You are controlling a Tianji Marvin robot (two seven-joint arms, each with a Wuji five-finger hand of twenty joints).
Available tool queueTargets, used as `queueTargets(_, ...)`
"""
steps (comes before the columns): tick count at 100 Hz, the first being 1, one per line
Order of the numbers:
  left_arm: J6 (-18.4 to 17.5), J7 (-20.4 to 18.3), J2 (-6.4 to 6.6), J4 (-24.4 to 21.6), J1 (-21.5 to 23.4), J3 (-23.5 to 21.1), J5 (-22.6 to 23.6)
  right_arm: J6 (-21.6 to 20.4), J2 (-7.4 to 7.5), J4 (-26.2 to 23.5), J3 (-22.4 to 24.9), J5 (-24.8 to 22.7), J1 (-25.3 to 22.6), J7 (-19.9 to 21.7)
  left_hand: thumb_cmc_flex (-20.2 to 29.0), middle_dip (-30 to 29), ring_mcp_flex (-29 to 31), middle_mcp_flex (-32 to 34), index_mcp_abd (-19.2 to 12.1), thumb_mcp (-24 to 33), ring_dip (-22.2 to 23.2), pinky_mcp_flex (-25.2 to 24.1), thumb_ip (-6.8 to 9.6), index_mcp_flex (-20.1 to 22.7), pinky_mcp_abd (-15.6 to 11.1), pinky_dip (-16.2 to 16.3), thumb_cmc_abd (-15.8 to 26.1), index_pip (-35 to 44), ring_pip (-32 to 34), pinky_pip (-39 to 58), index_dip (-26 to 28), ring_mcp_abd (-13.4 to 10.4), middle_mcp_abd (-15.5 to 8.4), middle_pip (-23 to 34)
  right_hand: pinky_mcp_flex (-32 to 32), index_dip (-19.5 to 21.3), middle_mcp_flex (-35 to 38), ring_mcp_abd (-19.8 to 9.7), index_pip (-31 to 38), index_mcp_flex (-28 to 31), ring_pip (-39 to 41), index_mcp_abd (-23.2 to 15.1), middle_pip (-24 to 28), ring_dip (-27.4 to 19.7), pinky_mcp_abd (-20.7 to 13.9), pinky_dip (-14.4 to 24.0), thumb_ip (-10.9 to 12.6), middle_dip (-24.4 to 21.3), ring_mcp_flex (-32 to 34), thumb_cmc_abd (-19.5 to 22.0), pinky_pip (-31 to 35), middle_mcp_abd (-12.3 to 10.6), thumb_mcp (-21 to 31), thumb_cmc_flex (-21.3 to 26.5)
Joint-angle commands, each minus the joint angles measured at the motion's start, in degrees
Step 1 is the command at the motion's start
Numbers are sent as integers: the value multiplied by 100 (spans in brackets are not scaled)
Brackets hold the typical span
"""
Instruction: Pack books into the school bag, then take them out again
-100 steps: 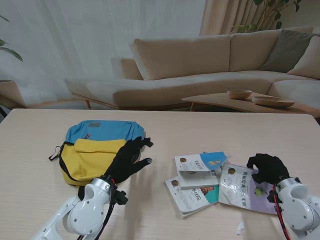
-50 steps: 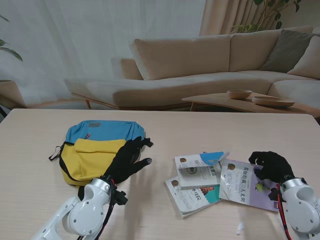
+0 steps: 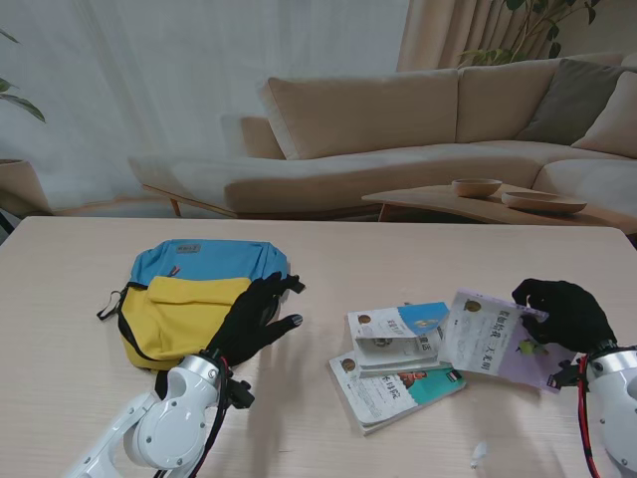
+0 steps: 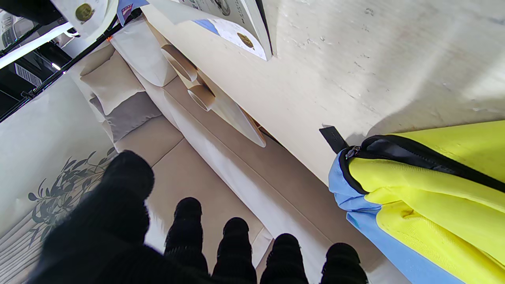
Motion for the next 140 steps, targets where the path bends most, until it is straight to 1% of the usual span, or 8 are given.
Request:
queueTargets(1,6,-94,-28,-81,63,-25,-27,-60,-18,-335,87,-24,-38,50,-118,64,-84,-24,18,121,15,-31,24,-162,-213,12,-37,58,-13,-125,106,-239,-37,79,34,713,676,6,1344,608,584,-978,950,245,82,116,759,391,429,1342,189,-32,590,1245)
queueTargets(23,-31,-96,-19,-136,140,-109,2,8,-44,-595,-65,-6,184,-64,-95,96,-88,-1,33,158,57,-34,22,-186,-204,40,-62,286,2,-114,227,-220,5,154,80,747,705,-15,1320,622,573,-998,912,283,99,123,848,440,453,1376,206,-56,539,1223)
queueTargets(71,-174,-14,-20,-248,334,-310,52,680,-127,-1013,-1248,374,743,-286,-97,132,-85,35,63,260,221,-61,15,-213,-165,227,-124,588,46,-15,374,-178,68,254,161,785,756,12,1288,660,621,-1004,874,335,182,140,836,489,527,1341,257,-27,552,1237)
queueTargets(99,-296,72,-28,-346,453,-400,77,652,-140,-1442,-1575,562,719,-231,-99,202,-73,97,133,340,340,-59,13,-201,-131,367,-195,707,99,65,430,-151,105,384,170,806,759,4,1277,665,626,-1010,865,352,193,143,841,499,539,1384,265,-26,524,1236)
queueTargets(114,-402,78,-19,-382,497,-423,123,615,-136,-1667,-1789,603,679,-192,-187,320,-72,120,213,451,603,-126,-5,-229,-69,776,-332,791,195,312,471,-81,172,550,170,817,752,-14,1268,650,621,-1037,859,359,195,142,852,501,538,1391,264,-40,513,1217)
queueTargets(124,-539,76,-9,-406,531,-452,162,644,-136,-1742,-2002,575,696,-210,-320,352,-85,128,242,491,916,-180,-48,-228,-26,1224,-430,661,263,491,402,-27,181,602,184,825,757,-23,1266,651,616,-1045,854,363,187,142,862,502,544,1385,267,-59,515,1210)
queueTargets(133,-656,62,-3,-462,585,-481,130,746,-140,-1785,-2208,571,729,-230,-505,365,-79,143,301,579,1285,-279,-103,-222,88,1852,-590,553,382,731,350,64,220,661,181,831,758,-19,1264,649,614,-1051,852,368,196,140,867,504,539,1393,263,-59,514,1214)
queueTargets(140,-785,23,6,-506,631,-518,88,816,-137,-1801,-2357,567,757,-221,-696,372,21,159,316,631,1357,-312,-139,-207,172,2303,-679,323,432,866,232,129,246,699,180,837,759,-11,1263,651,617,-1048,850,376,197,138,869,506,539,1409,261,-59,505,1216)
